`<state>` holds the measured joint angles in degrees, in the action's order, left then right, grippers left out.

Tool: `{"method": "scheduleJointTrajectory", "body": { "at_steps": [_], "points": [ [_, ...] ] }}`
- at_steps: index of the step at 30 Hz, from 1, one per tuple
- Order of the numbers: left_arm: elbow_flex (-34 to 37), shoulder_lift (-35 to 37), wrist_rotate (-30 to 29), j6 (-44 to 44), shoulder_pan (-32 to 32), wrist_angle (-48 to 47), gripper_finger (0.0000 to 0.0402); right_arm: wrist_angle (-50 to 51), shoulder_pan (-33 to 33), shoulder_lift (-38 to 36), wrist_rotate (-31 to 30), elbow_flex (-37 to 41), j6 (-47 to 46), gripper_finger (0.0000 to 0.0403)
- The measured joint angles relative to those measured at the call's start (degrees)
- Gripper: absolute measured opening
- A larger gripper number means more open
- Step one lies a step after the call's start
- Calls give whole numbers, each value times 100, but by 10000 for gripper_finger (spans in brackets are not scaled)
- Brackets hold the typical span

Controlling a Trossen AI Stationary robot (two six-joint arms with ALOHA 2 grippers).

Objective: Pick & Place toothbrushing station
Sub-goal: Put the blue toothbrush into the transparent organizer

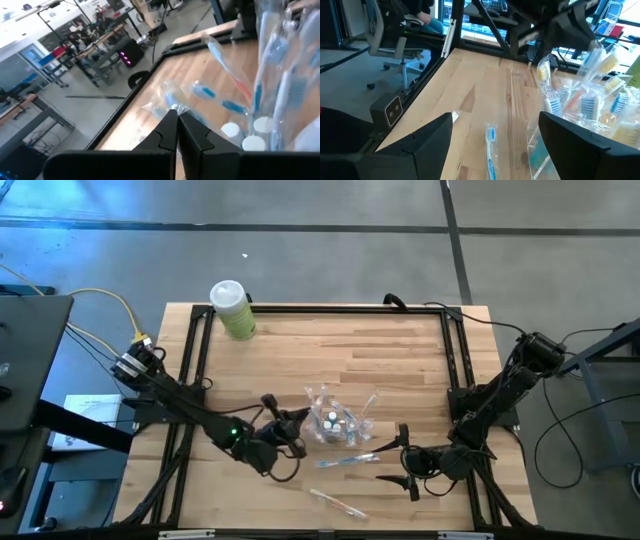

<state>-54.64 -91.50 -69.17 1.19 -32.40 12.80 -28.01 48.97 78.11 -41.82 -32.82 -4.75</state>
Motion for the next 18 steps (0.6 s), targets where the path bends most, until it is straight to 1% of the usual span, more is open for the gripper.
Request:
{"method": "scheduleJointTrajectory", "body": {
  "at_steps": [4, 7, 11, 13, 14, 18],
  "points": [
    [1, -112, 51, 37, 83, -2, 2, 0, 0, 0, 0, 0, -2, 290],
    [1, -112, 164, -100, 81, -30, 2, 4, 0, 0, 0, 0, -1, 290],
    [1, -112, 702, -120, 81, -164, 2, 4, 0, 0, 0, 0, -2, 290],
    [-10, -96, 1015, -243, 81, -286, 2, 4, 0, 0, 0, 0, -2, 290],
    [-14, -92, 1067, -341, 81, -330, 3, 4, 0, 0, 0, 0, -2, 290],
    [-14, -92, 938, -493, 81, -491, 3, 4, 0, 0, 0, 0, -2, 290]
  ]
}}
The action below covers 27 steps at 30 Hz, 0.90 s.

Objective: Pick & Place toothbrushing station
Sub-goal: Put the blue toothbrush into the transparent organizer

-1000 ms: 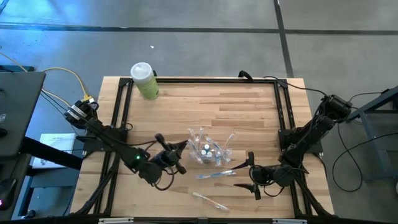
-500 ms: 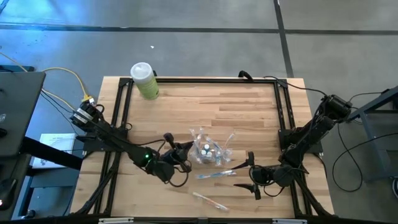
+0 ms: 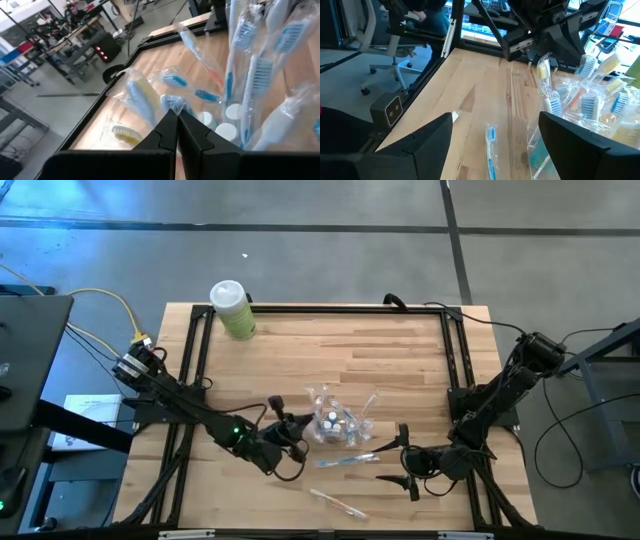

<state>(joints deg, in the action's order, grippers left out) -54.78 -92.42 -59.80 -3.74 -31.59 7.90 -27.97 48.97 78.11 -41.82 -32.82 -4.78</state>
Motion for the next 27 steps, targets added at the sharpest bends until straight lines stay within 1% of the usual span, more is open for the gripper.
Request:
{"method": "scheduleJointTrajectory", "body": {
  "at_steps": [4, 7, 10, 14, 16, 19, 22, 24, 27],
  "points": [
    [4, -7, -73, 45, -44, -14, 3, 0, 0, 0, 0, 0, 0, 290],
    [4, -7, -52, 69, -74, -15, 12, 0, 0, 0, 0, 0, 0, 290],
    [9, -13, -37, 69, -126, -36, 34, 0, 0, 0, 0, 0, 0, 290],
    [22, -26, 18, 133, -254, -59, 77, 0, 0, 0, 0, 0, 0, 290],
    [22, -26, -89, 142, -342, -19, 96, 0, 0, 0, 2, 0, 0, 290],
    [22, -26, -667, 493, -534, 268, 115, 1, 0, 0, 1, 0, 24, 290],
    [22, -26, -1419, 1306, -783, 732, 120, -2, 5, -2, -41, 0, 275, 290],
    [22, -26, -1878, 1865, -968, 1129, 121, -2, 48, -7, -173, 0, 400, 290],
    [22, -26, -2363, 2507, -1246, 1765, 121, 5, 158, -17, -278, 0, 438, 290]
  ]
}}
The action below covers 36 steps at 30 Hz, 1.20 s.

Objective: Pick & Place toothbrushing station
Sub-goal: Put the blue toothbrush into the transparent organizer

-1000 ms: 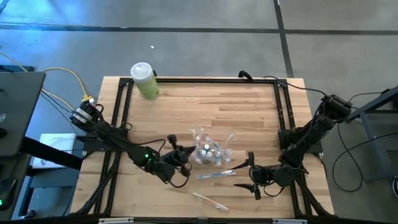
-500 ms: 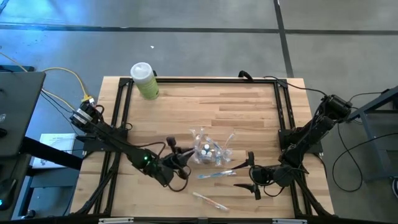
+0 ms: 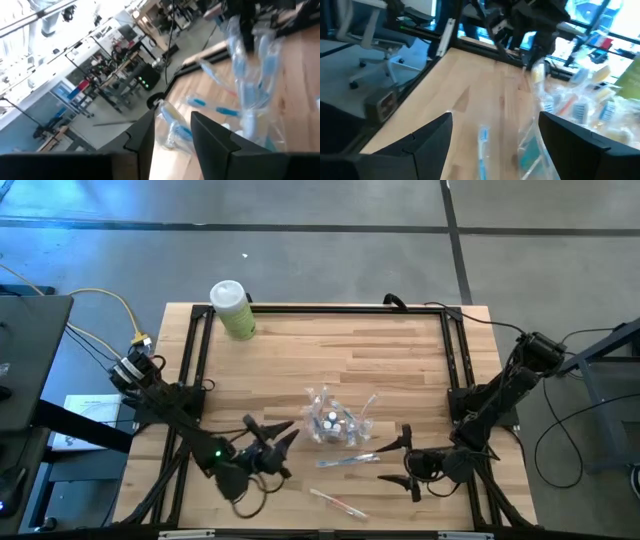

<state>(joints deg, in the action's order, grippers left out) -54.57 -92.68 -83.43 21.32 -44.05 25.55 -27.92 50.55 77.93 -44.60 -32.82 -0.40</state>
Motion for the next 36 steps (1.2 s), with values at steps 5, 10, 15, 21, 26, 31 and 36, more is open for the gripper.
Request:
{"method": "scheduleJointTrajectory", "body": {
  "at_steps": [5, 10, 15, 21, 26, 31, 36],
  "points": [
    [-4, 2, -351, 204, -403, 515, 121, 509, 199, -2, 225, -2, -472, 290],
    [-4, 4, -403, -452, -715, 515, 121, 1276, 428, -2, 404, -2, -1298, 290],
    [-4, 4, -385, -1044, -959, 515, 121, 2379, 380, 73, 328, -2, -2494, 290],
    [-7, 4, -155, -1377, -1043, 503, 121, 2831, -2, 503, 310, -2, -3166, 290],
    [-7, 7, 428, -1541, -991, 443, 121, 2687, -356, 1104, 319, -2, -3136, 290],
    [-7, 7, 581, -1594, -928, 275, 121, 2341, -687, 1686, 312, -2, -3119, 290],
    [-7, 7, 591, -1800, -920, 65, 121, 1790, -932, 1964, 798, -4, -3147, 290]
  ]
}}
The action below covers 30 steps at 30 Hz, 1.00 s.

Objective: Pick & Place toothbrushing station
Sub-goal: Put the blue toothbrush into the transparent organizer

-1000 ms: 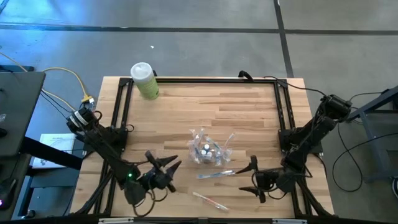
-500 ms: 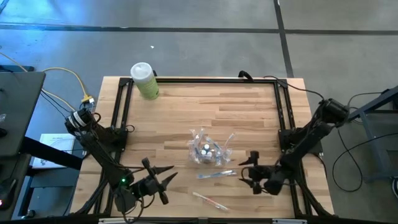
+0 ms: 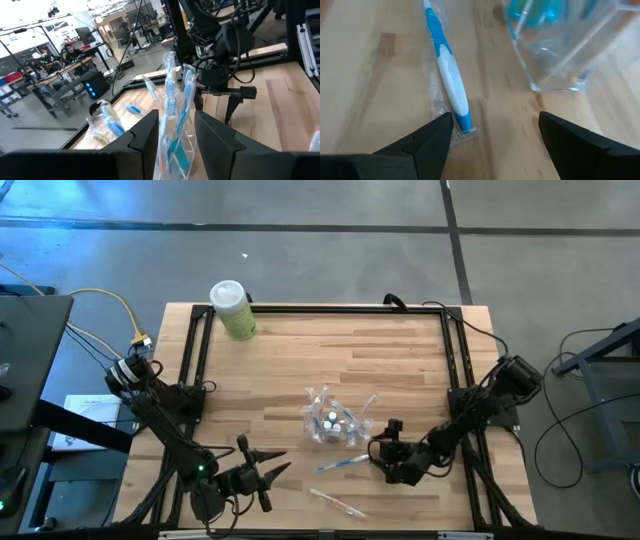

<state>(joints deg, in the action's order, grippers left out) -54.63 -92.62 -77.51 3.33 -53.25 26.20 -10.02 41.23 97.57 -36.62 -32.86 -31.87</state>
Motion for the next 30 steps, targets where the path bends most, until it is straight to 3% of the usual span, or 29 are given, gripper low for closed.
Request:
{"method": "scheduleJointTrajectory", "body": {
  "at_steps": [7, 15, 21, 30],
  "points": [
    [2, 2, 2, -235, 0, -250, 121, -15, -56, 1, 261, -4, -10, 290],
    [2, 4, 0, -461, 0, -474, 121, -26, -302, -12, 1060, -15, -150, 267],
    [4, 4, 82, -559, 0, -600, 121, 33, -314, -10, 1104, -15, -130, 189],
    [4, 4, 118, -598, 0, -629, 121, 71, -312, -5, 1110, -7, 5, 17]
  ]
}}
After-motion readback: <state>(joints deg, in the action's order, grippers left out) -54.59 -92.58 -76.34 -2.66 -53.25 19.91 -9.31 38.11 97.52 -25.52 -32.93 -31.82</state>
